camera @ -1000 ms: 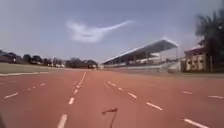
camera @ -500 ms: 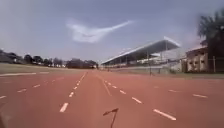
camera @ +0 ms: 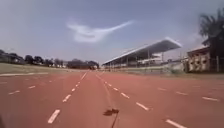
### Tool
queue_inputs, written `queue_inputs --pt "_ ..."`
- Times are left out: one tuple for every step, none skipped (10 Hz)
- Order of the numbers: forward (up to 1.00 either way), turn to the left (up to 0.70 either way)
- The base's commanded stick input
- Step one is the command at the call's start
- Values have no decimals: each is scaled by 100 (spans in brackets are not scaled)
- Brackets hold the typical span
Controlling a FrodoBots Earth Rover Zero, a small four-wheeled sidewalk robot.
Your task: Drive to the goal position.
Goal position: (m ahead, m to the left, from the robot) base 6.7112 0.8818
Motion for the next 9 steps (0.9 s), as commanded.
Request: queue_inputs --pt "70 0" --pt "70 0" --pt "70 0" --pt "70 0" --pt "70 0" --pt "70 0" --pt "70 0" --pt "70 0" --pt "70 0"
